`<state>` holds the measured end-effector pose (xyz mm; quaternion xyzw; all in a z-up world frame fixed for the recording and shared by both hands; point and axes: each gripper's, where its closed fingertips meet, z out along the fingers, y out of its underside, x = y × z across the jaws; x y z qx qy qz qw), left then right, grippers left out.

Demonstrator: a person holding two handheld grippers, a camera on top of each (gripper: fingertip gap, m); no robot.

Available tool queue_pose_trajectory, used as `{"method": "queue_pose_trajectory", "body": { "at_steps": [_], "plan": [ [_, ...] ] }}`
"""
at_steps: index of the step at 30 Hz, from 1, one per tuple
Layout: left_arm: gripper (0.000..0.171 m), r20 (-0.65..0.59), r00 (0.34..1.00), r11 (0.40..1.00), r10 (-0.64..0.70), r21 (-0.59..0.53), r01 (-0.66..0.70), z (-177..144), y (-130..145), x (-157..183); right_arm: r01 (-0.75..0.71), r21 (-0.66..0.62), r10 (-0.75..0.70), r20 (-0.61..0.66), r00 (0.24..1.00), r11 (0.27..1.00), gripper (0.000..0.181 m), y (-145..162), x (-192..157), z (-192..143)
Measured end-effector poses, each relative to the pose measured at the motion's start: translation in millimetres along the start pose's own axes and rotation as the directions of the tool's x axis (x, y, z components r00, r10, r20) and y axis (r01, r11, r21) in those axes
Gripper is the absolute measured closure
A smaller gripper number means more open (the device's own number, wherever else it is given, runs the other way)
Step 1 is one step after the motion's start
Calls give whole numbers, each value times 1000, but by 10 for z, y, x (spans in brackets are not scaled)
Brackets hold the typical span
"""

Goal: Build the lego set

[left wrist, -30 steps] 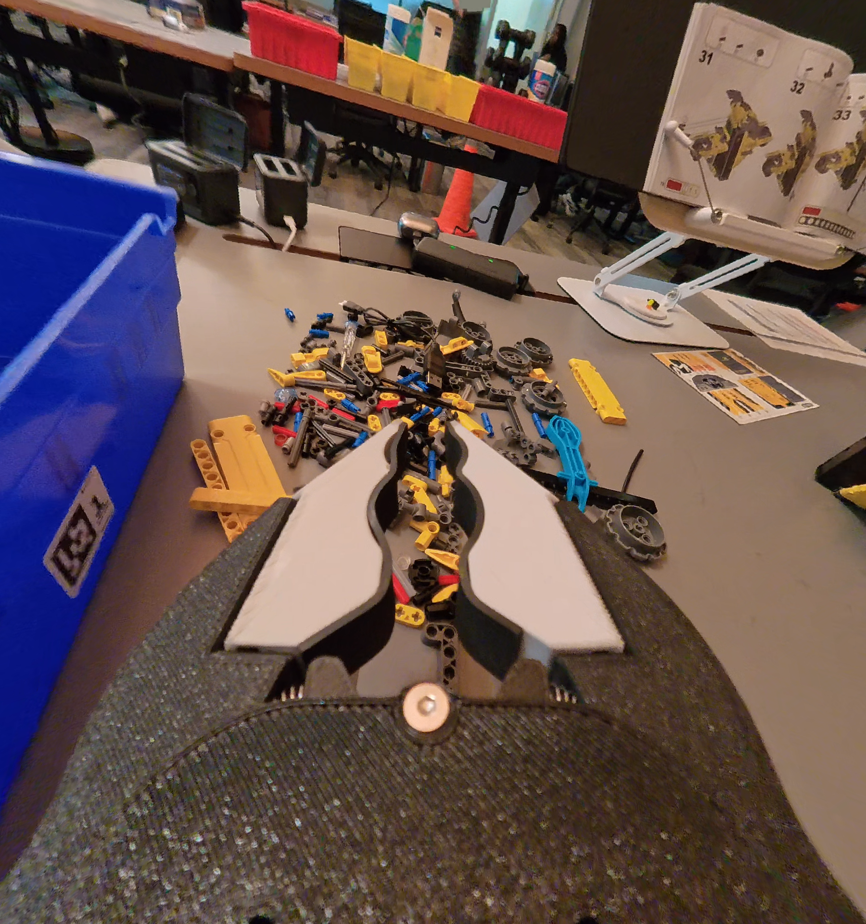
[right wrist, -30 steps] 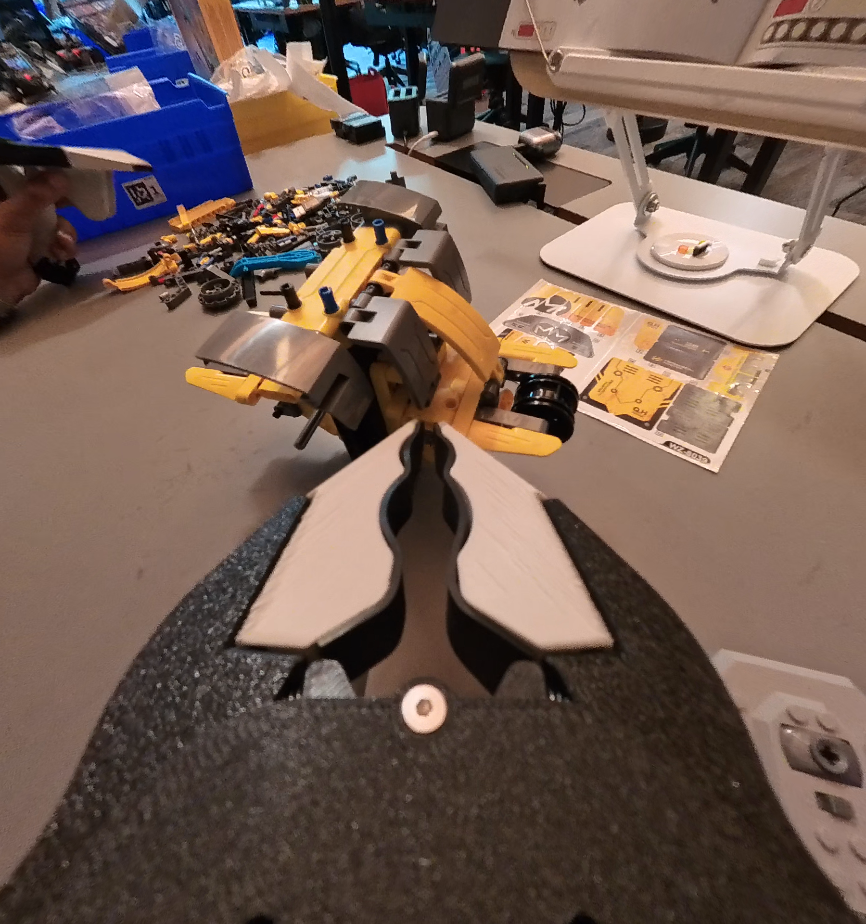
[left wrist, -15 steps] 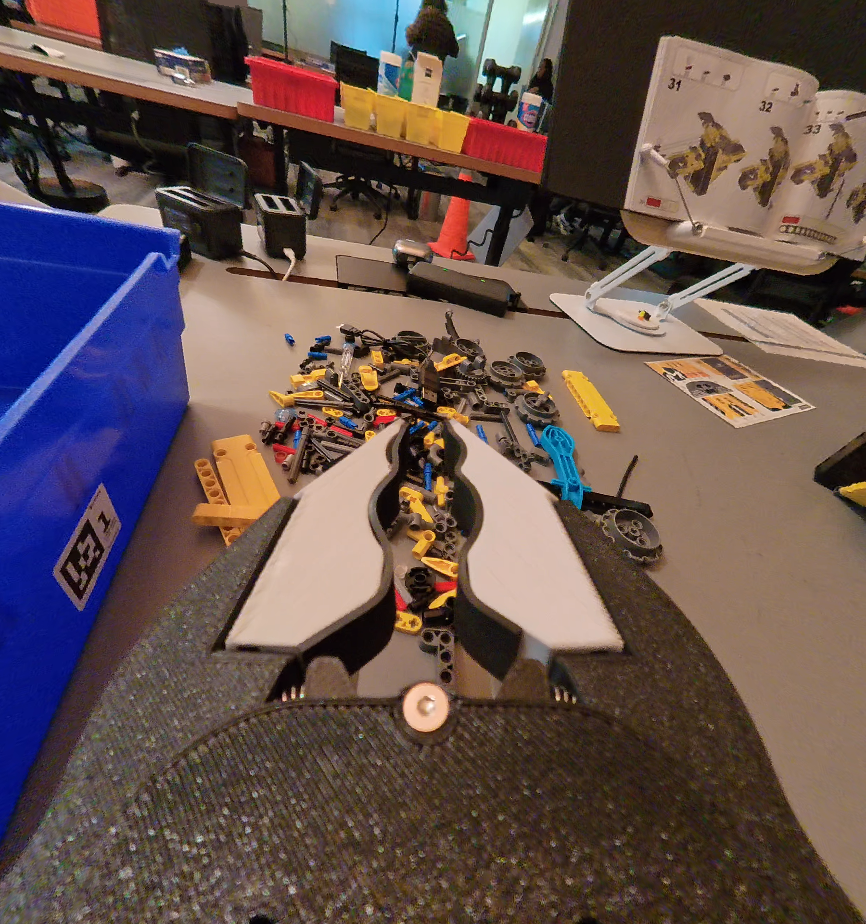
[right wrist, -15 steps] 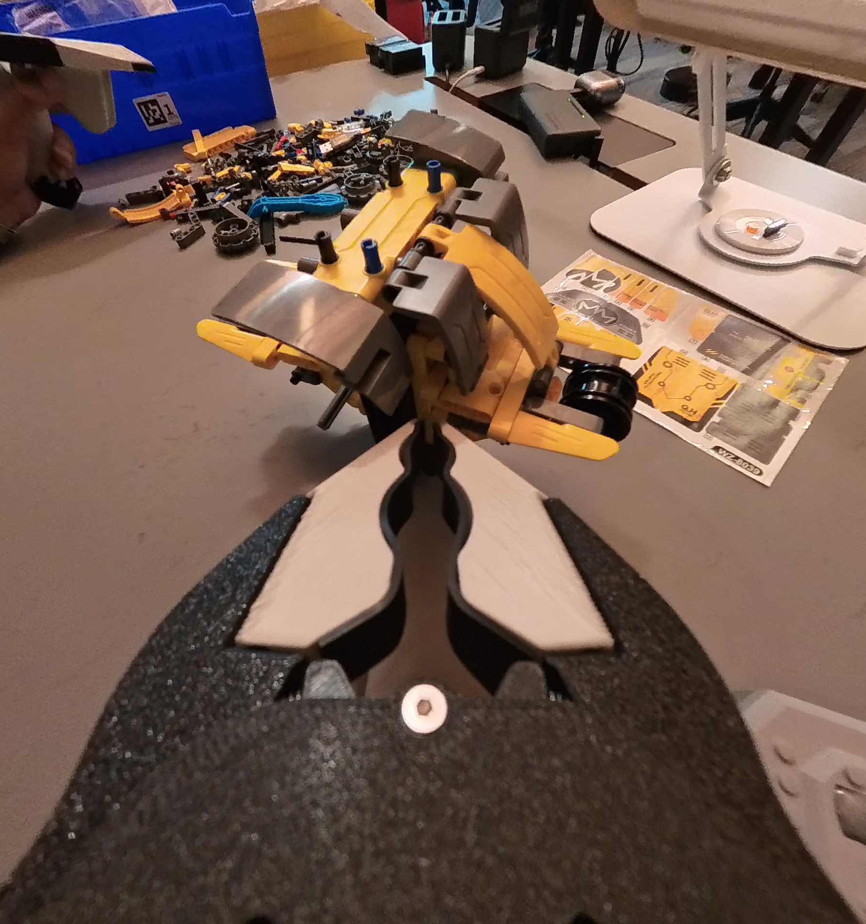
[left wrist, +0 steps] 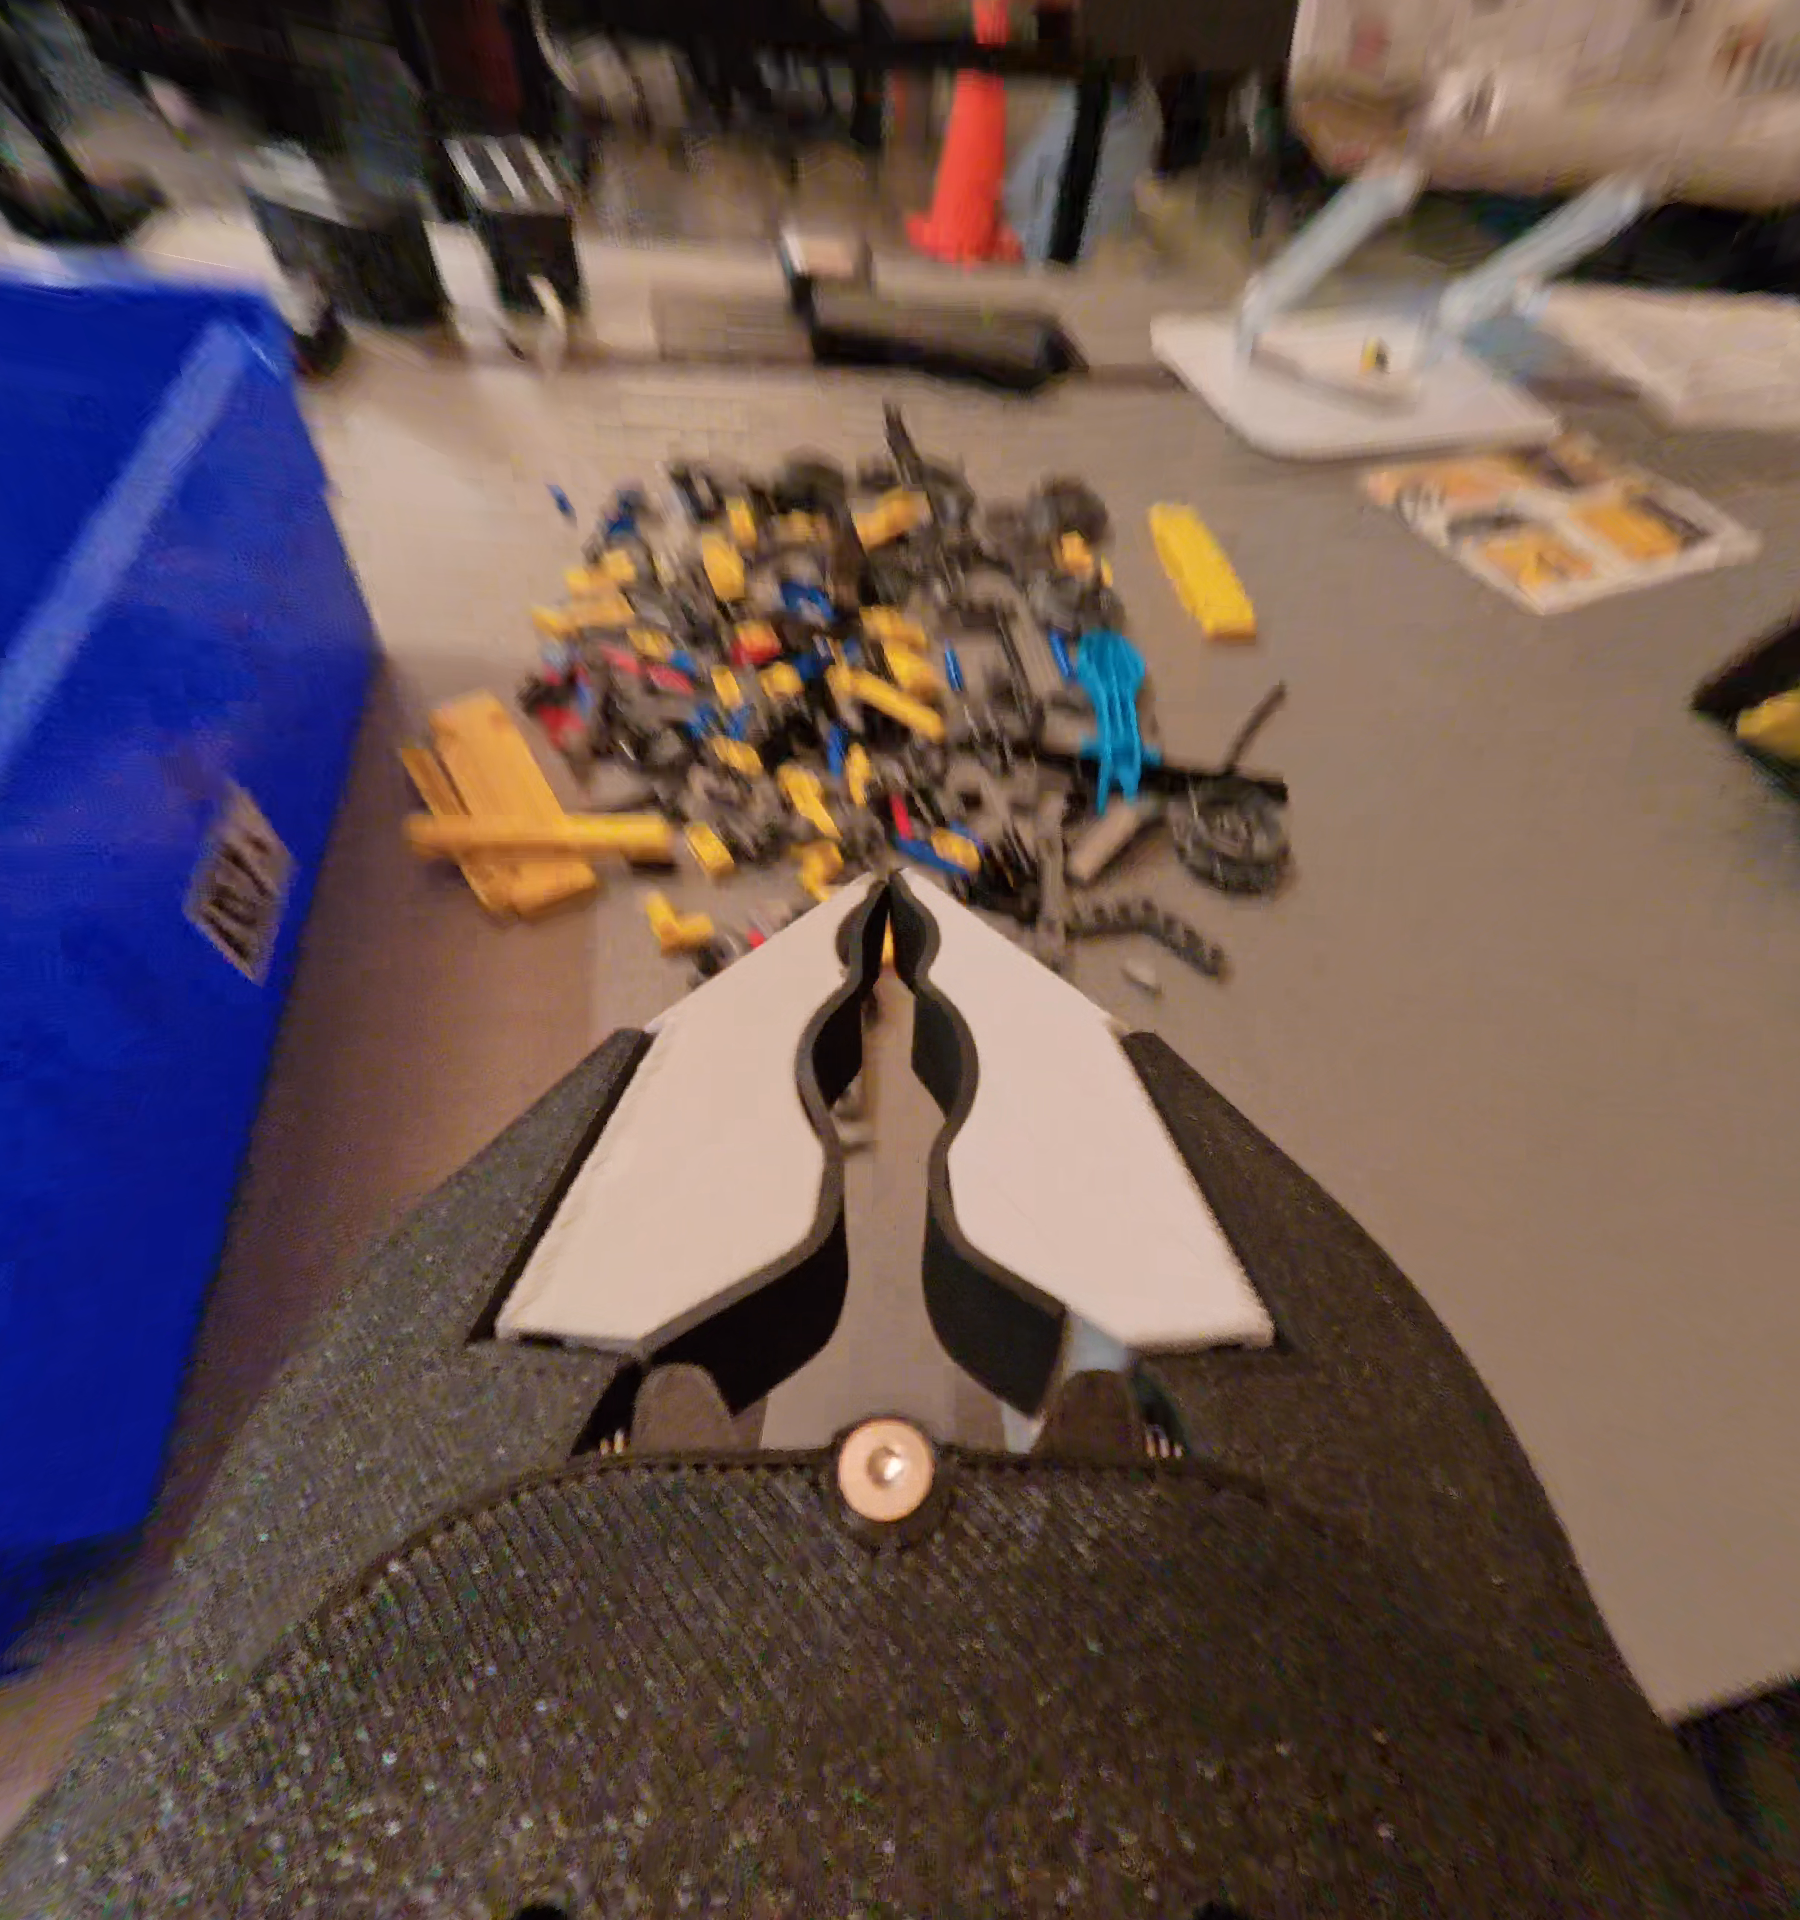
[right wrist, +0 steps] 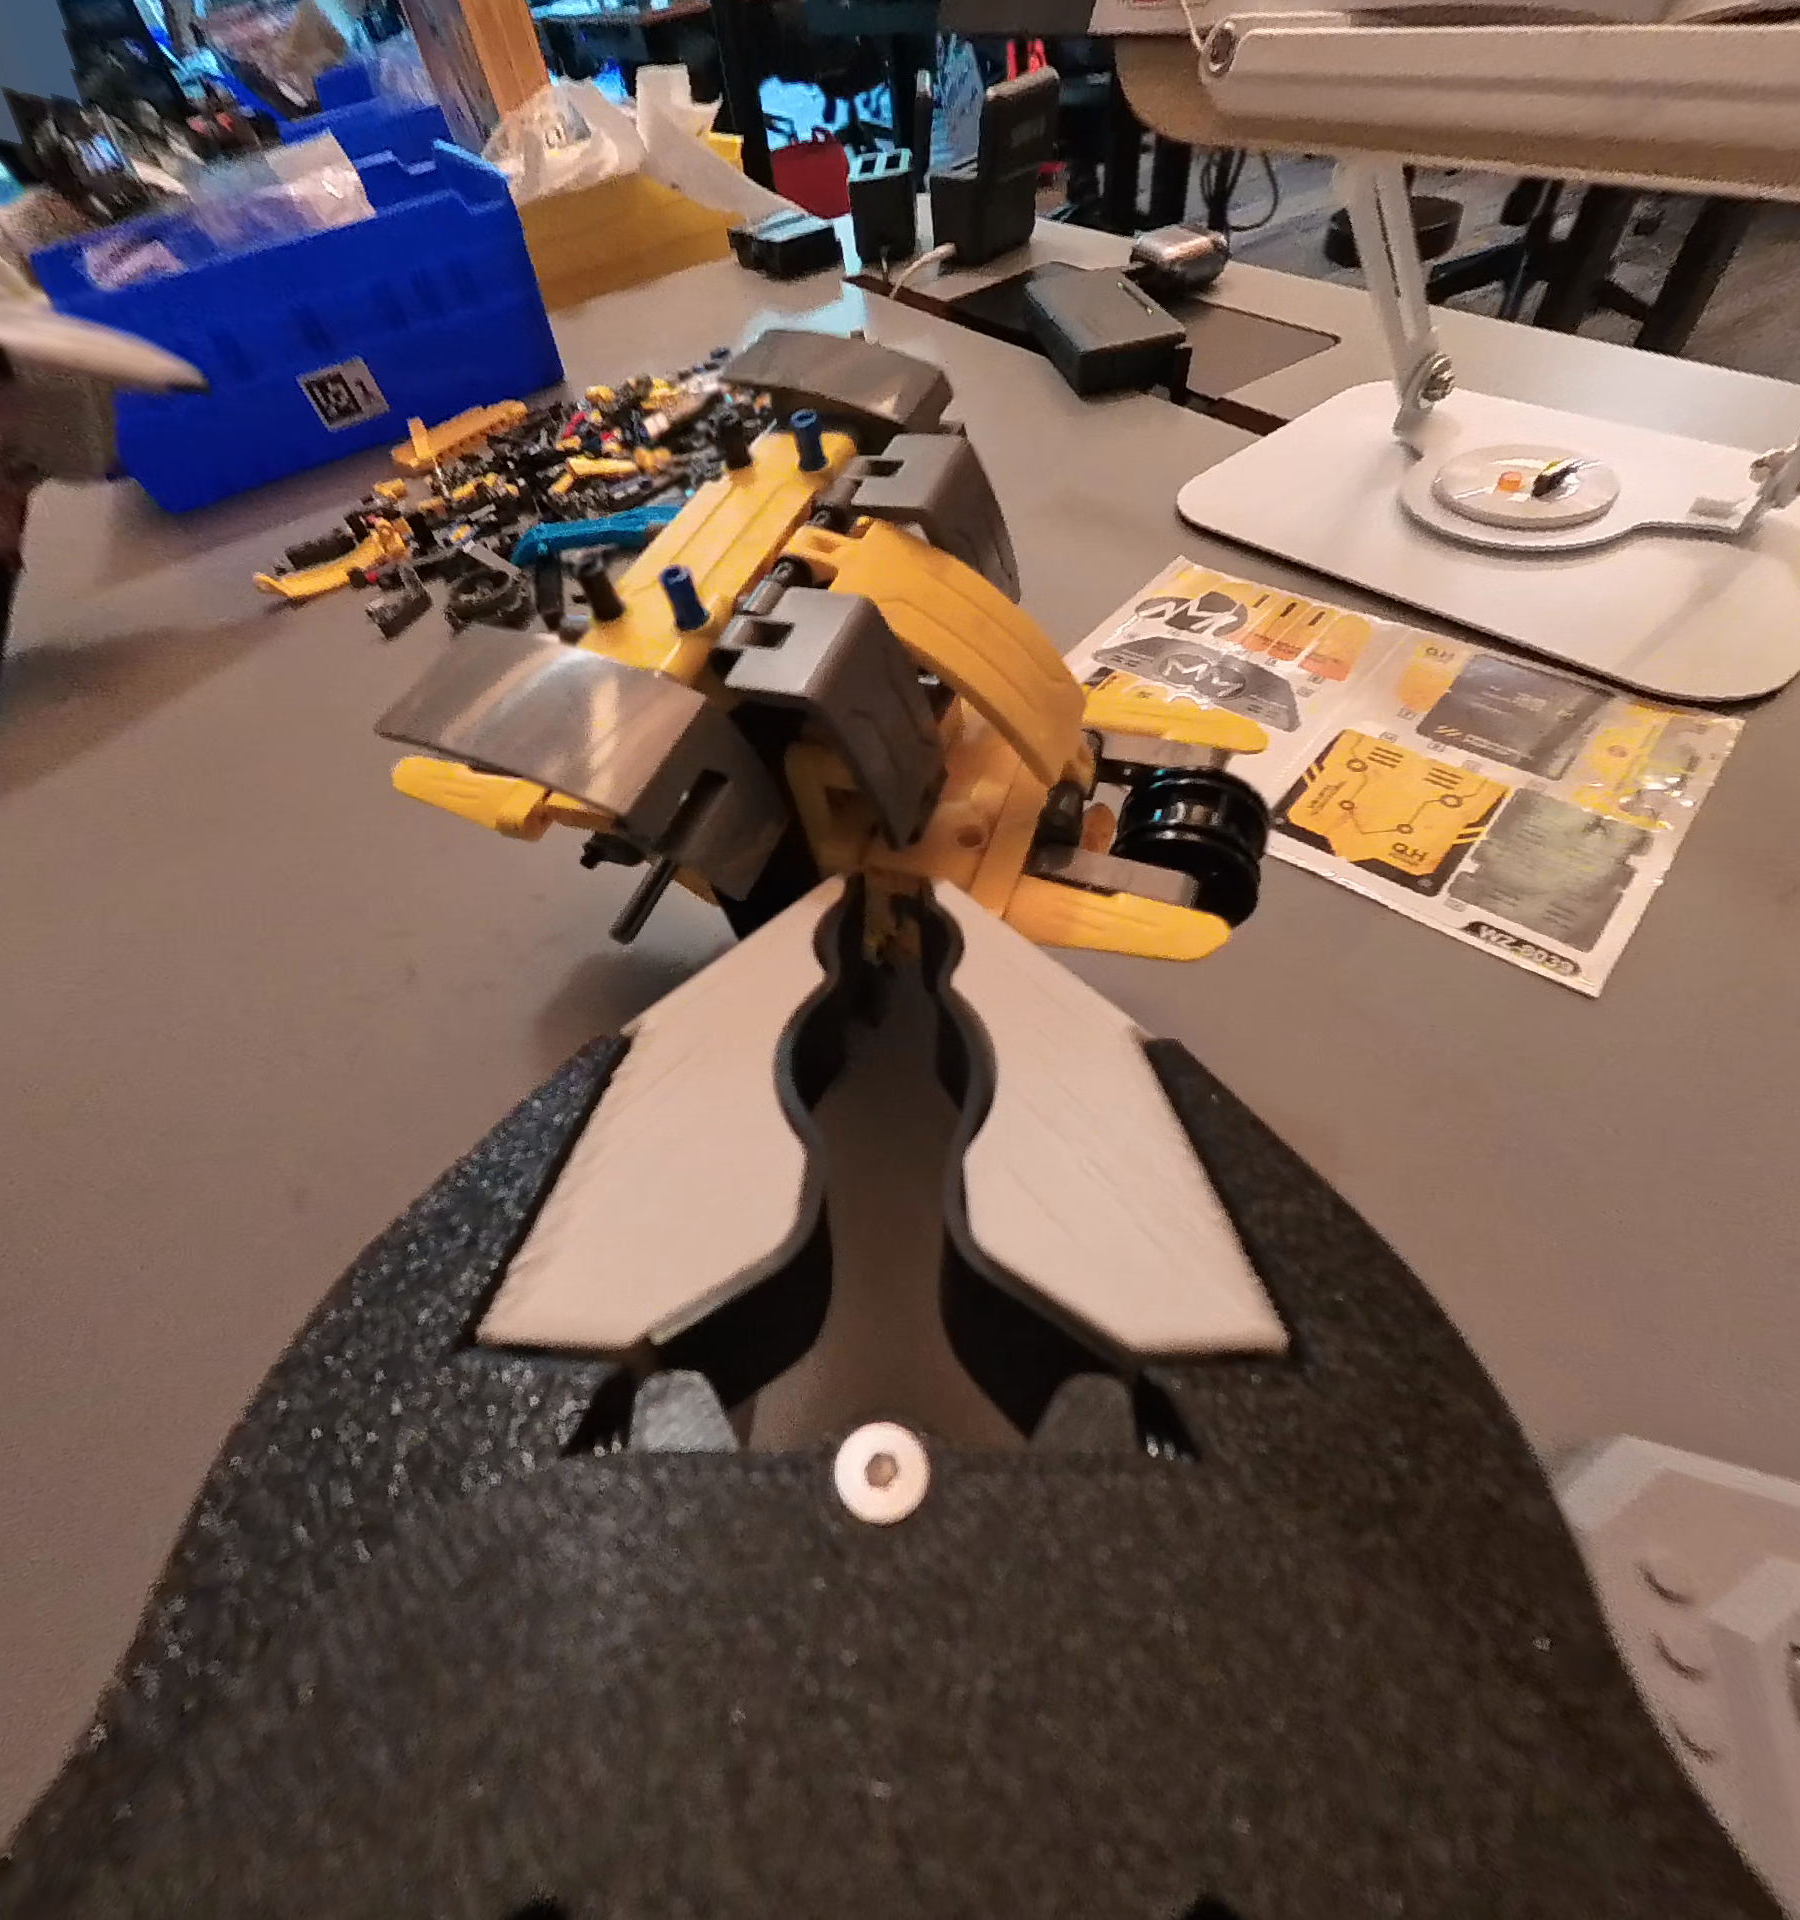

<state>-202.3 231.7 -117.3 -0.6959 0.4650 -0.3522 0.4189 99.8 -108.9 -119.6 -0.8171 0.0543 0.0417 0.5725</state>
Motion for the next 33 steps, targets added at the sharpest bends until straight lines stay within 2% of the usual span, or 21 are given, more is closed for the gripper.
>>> {"method": "queue_pose_trajectory", "body": {
  "at_steps": [3, 6, 12, 25, 30, 33],
  "plan": [
    [171, -4, 1000, 993, 21, -112, -21, 122, 279, 93, -16, 11, 16, 9, 1000, 1000, 171, -15, -5, 9],
    [168, 70, 994, 986, 81, -155, -70, 215, 338, 20, -31, 24, 31, 23, 999, 999, 170, -23, -32, 2],
    [162, 85, 990, 960, 112, -265, -86, 366, 511, -30, -22, 54, 22, 10, 1000, 998, 171, -89, -33, -53],
    [171, 117, 965, 919, 236, -350, -183, 475, 583, -57, -6, 54, 4, 25, 1000, 999, 169, -105, -93, -66],
    [171, 148, 911, 853, 385, -434, -290, 443, 588, -56, -16, 58, 13, 51, 999, 998, 167, -111, -133, -61],
    [170, 183, 810, 754, 557, -522, -400, 374, 509, -72, -6, 56, 3, 48, 999, 998, 167, -110, -141, -67]
  ]
}}
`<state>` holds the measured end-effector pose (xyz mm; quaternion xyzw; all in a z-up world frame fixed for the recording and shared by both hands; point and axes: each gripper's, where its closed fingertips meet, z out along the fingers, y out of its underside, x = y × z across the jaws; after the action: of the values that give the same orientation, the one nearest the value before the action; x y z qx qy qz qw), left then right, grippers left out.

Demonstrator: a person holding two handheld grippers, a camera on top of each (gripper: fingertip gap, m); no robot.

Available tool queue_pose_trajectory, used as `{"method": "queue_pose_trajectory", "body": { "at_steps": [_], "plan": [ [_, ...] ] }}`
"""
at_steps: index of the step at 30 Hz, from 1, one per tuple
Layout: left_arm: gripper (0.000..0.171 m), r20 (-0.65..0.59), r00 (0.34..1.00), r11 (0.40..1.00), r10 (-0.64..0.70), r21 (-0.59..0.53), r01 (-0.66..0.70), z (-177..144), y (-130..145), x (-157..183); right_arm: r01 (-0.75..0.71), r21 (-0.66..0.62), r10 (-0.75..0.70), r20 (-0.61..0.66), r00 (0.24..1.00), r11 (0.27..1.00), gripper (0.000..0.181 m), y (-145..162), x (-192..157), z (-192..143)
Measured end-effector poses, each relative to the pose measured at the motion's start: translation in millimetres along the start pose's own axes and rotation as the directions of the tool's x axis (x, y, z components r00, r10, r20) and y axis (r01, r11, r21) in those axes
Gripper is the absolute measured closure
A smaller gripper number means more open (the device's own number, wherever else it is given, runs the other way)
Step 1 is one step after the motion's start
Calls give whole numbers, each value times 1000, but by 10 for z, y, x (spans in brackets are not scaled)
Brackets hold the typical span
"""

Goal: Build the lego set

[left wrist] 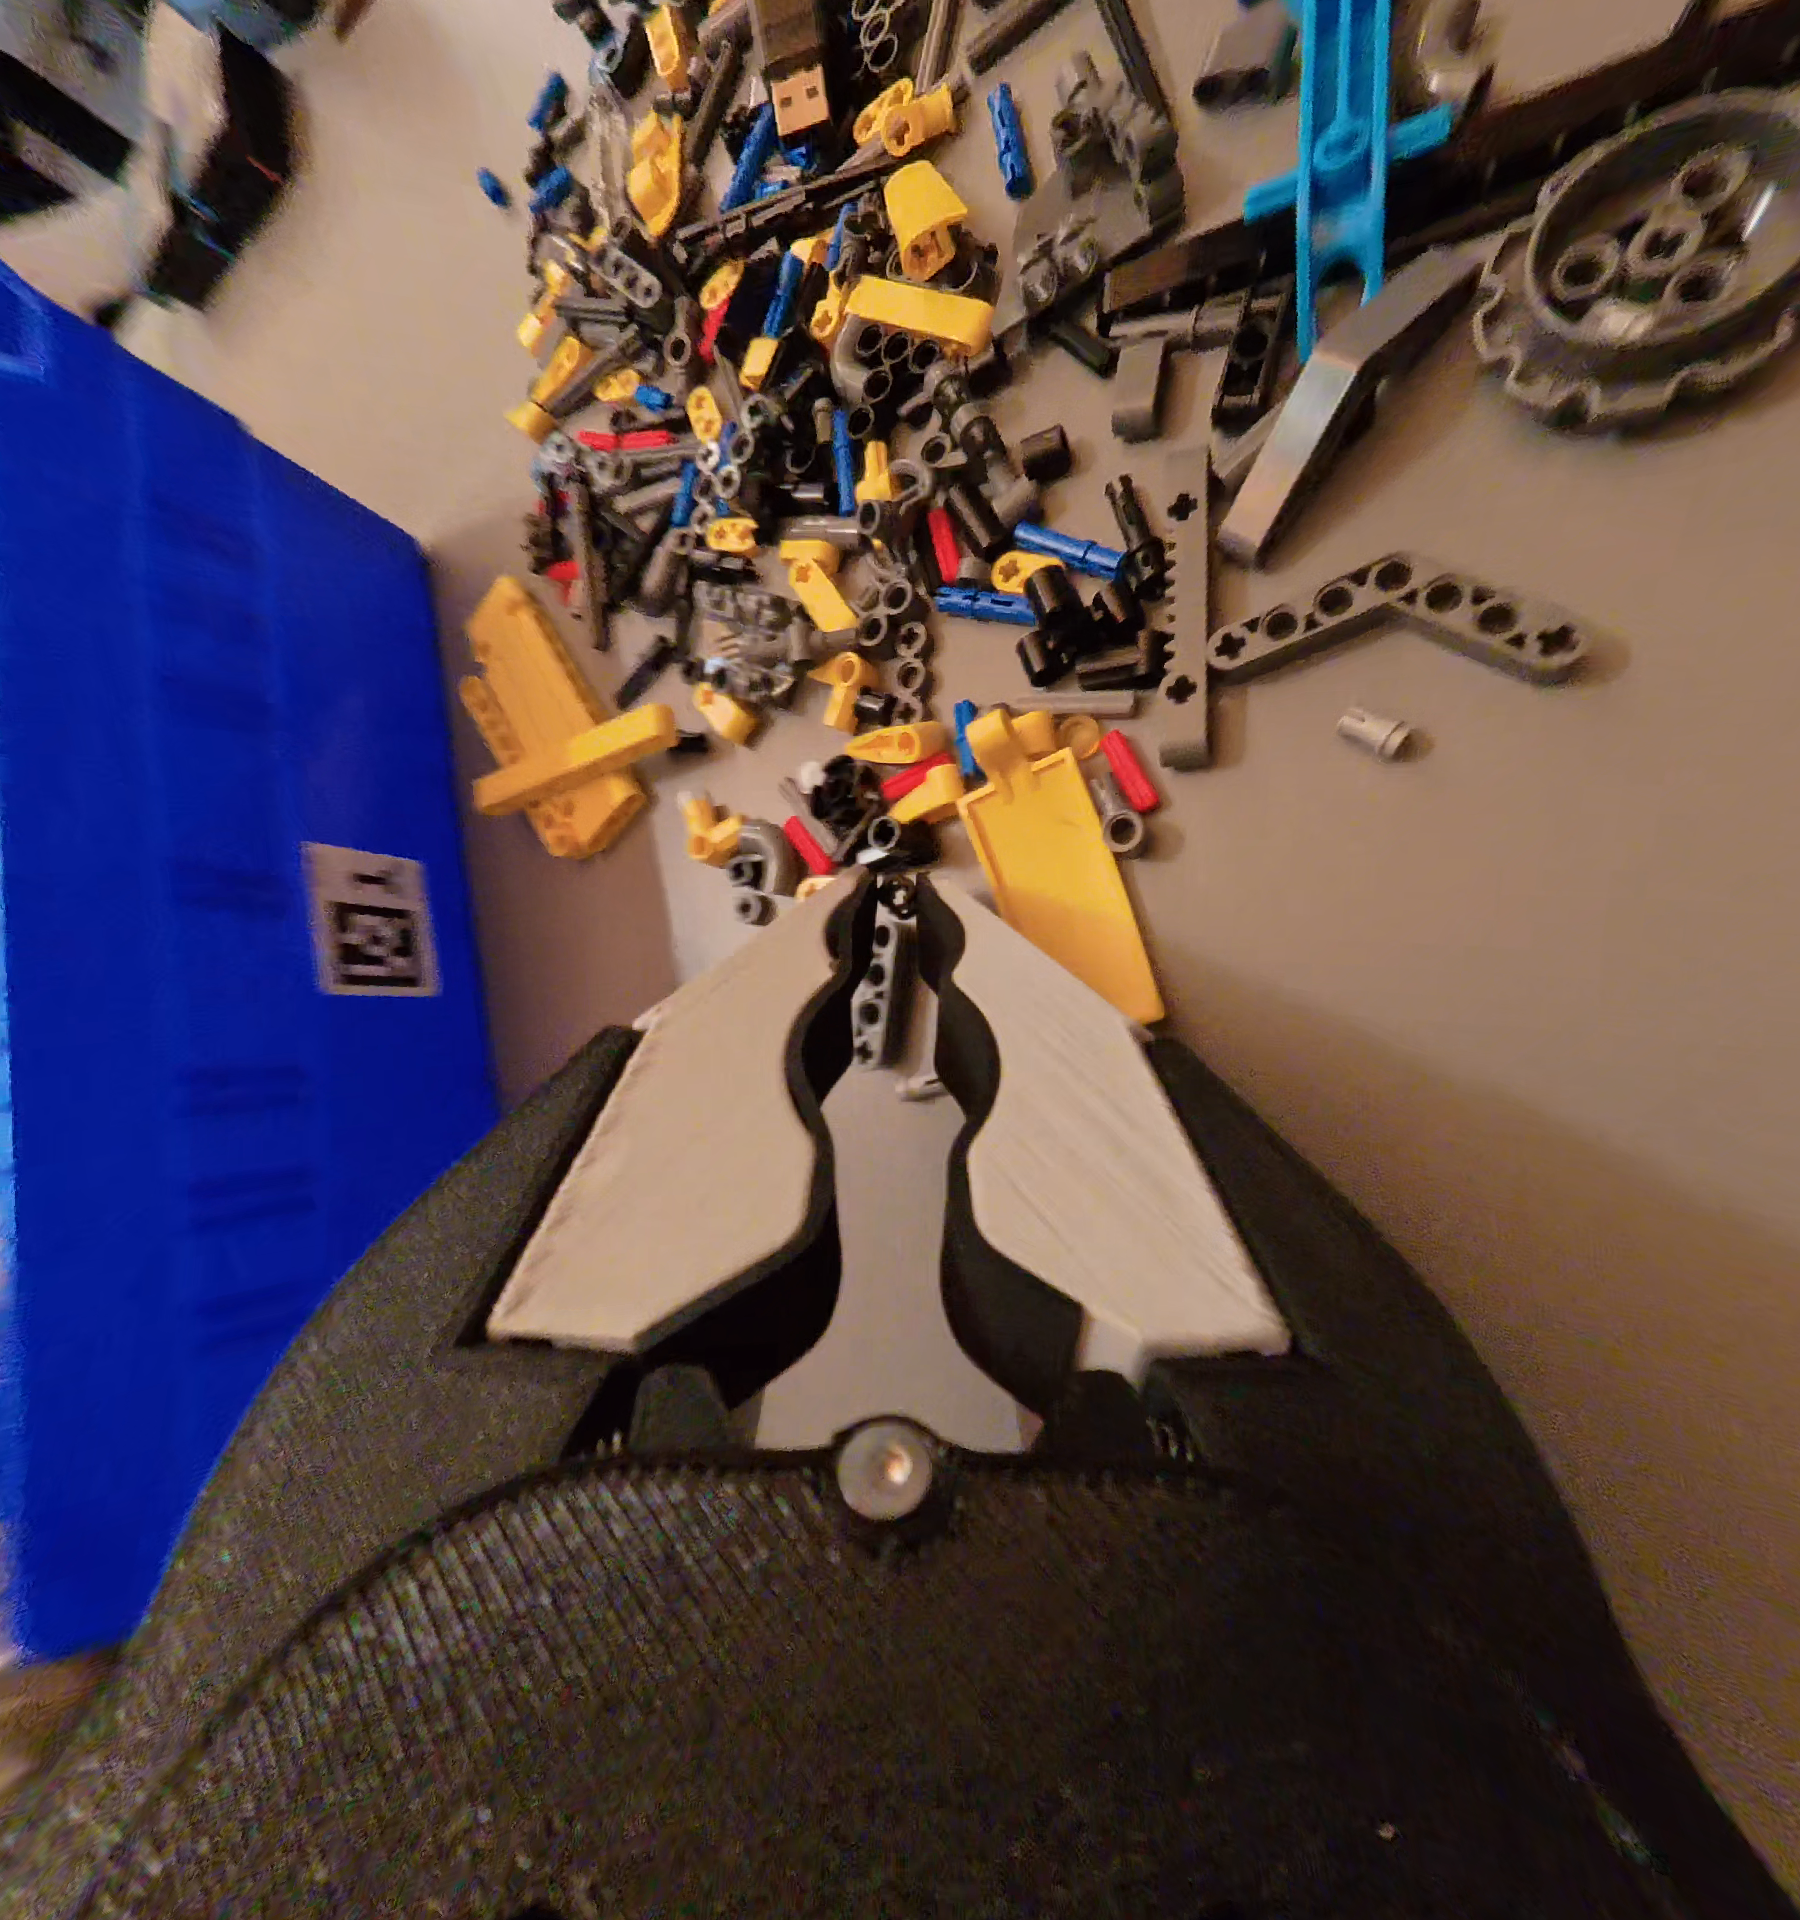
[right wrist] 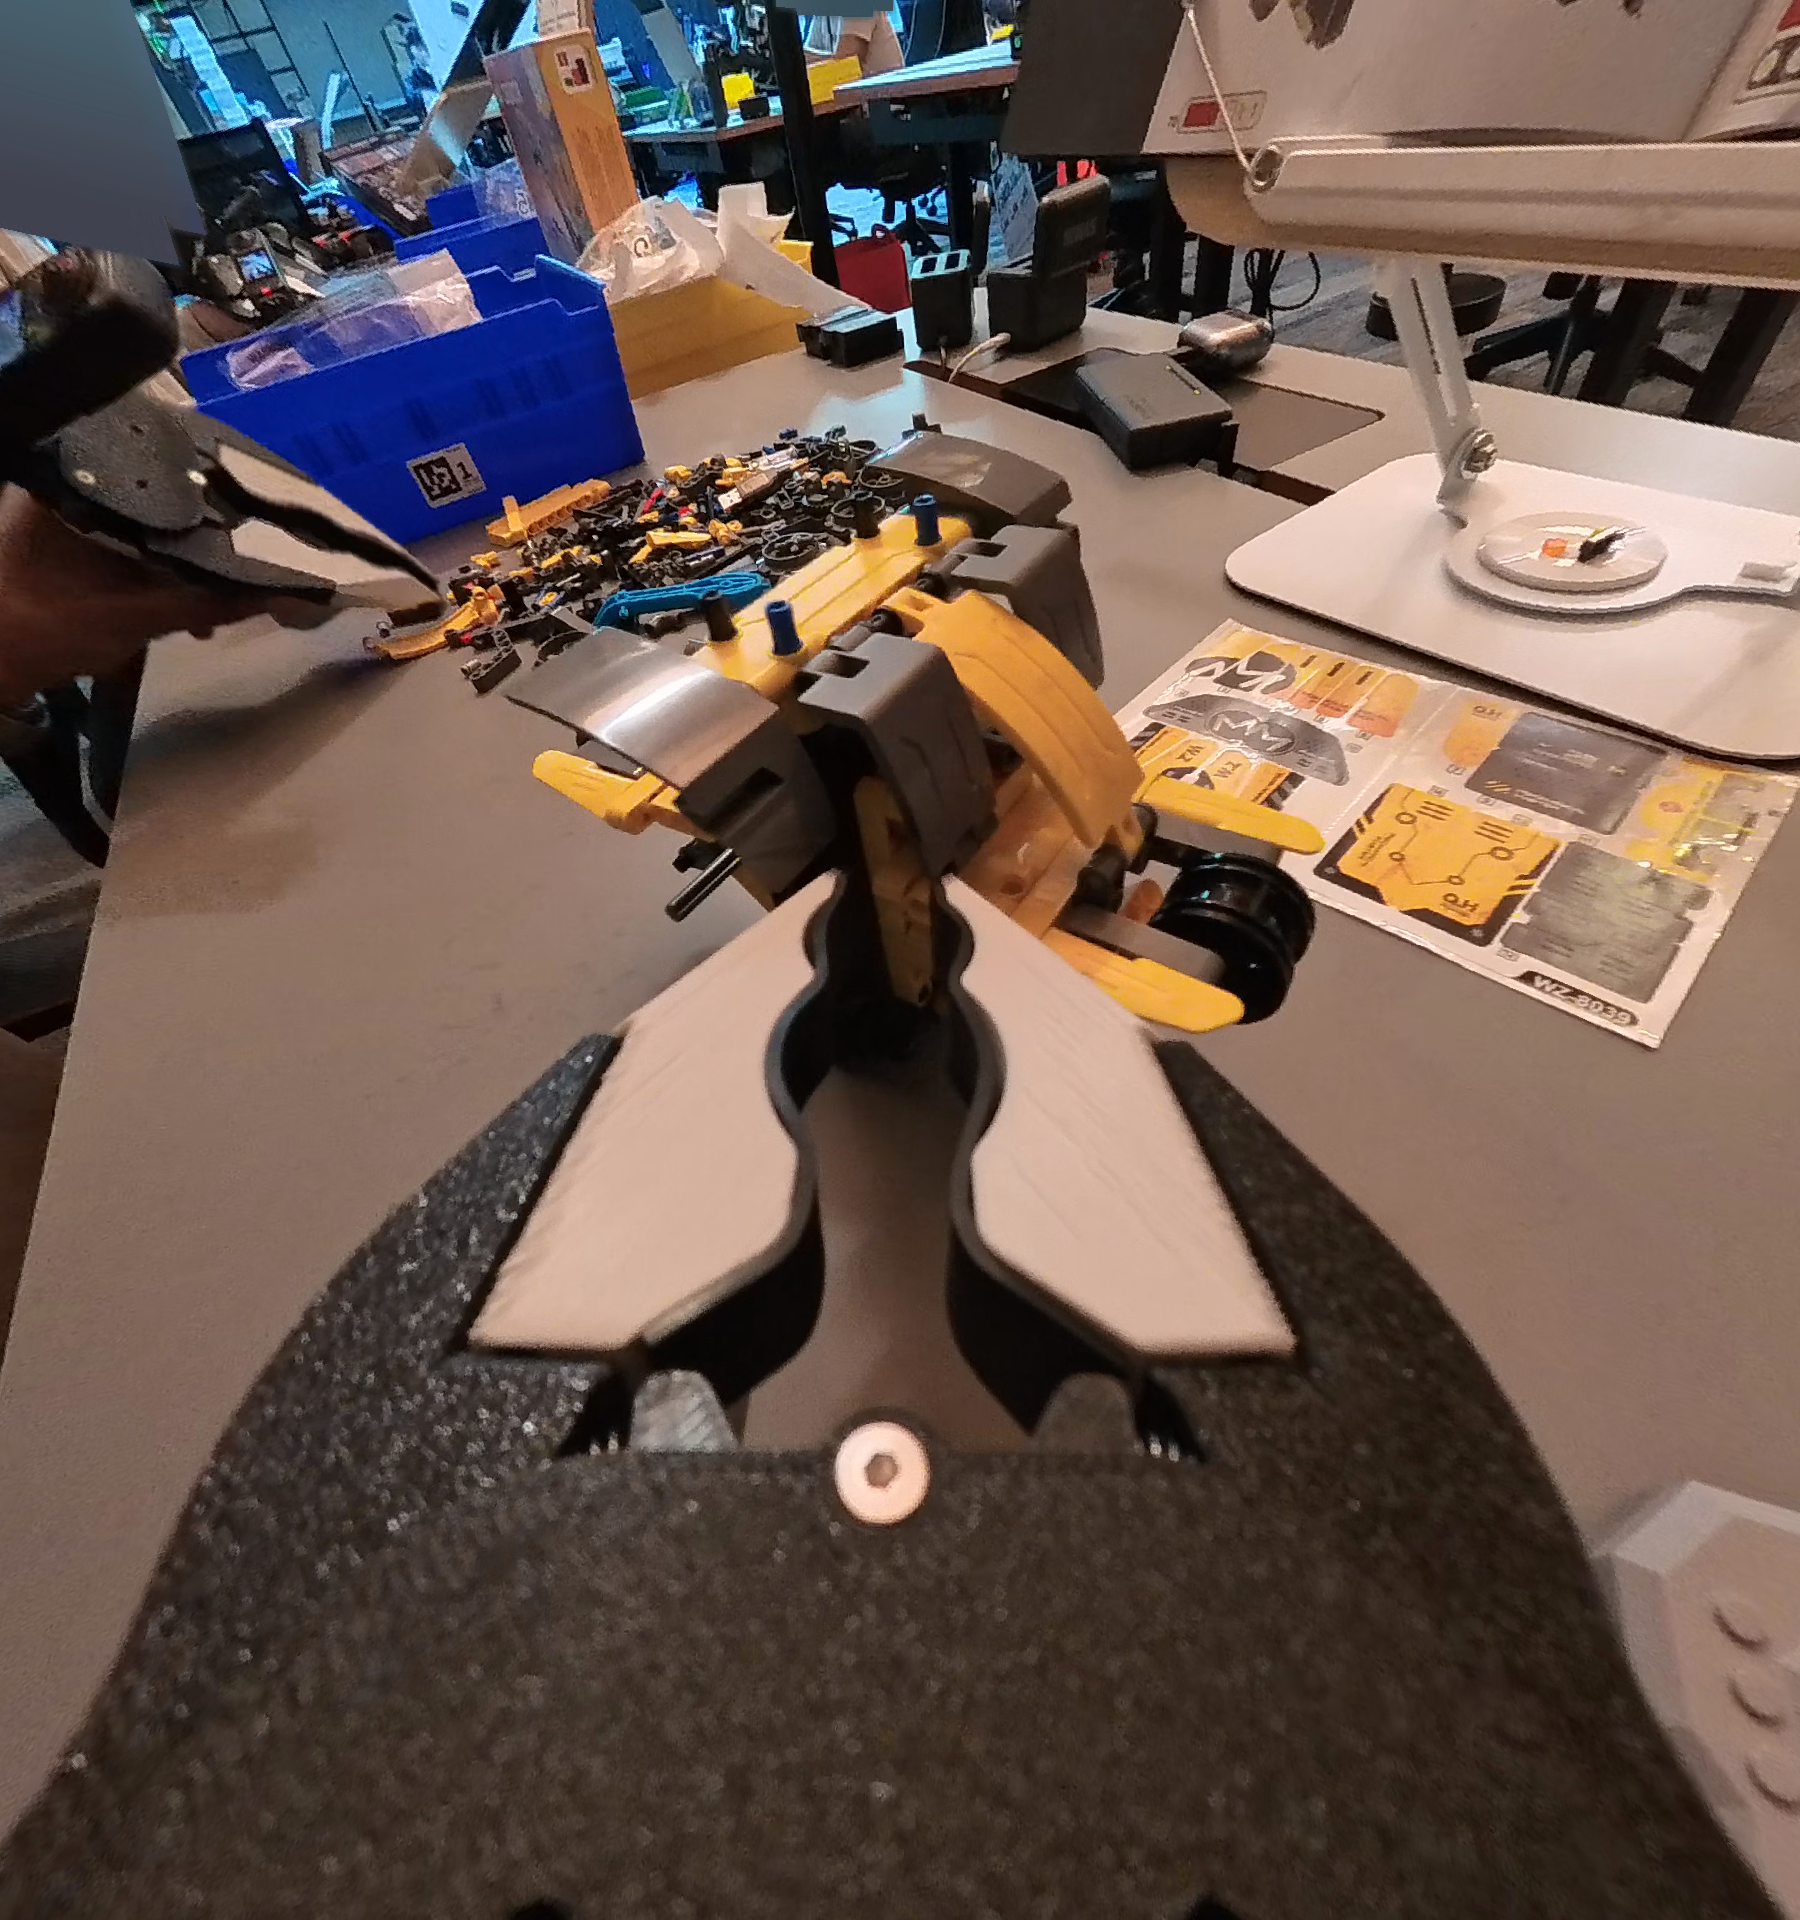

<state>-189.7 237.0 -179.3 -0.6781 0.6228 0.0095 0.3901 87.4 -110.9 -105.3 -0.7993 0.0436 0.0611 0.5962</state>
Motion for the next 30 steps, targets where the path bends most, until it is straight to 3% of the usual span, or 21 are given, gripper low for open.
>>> {"method": "queue_pose_trajectory", "body": {
  "at_steps": [4, 6, 15, 18, 20, 24, 30],
  "plan": [
    [170, 222, 943, 967, 248, -112, -228, -132, -87, -152, 11, -7, -11, -8, 1000, 1000, 167, 0, -3, 0],
    [170, 271, 914, 953, 302, -121, -278, -187, -145, -150, 15, -13, -15, -13, 1000, 1000, 167, -1, -11, -2],
    [170, 252, 938, 970, 239, -11, -244, -388, -361, -33, 28, -5, -28, -61, 998, 1000, 164, -53, 34, -94],
    [170, 135, 976, 973, 173, 128, -190, -462, -594, 199, -16, 53, 18, -44, 999, 998, 163, -130, 60, -175],
    [170, -25, 993, 961, 112, 257, -102, -544, -819, 463, -59, 87, 61, -22, 998, 994, 162, -163, 81, -210],
    [170, -275, 959, 899, 75, 435, 54, -747, -1251, 857, -83, 100, 86, -26, 996, 992, 161, -161, 146, -250],
    [170, -419, 897, 791, 138, 592, 155, -1036, -1820, 1123, 21, 74, -10, -144, 989, 997, 162, -178, 229, -311]
  ]
}}
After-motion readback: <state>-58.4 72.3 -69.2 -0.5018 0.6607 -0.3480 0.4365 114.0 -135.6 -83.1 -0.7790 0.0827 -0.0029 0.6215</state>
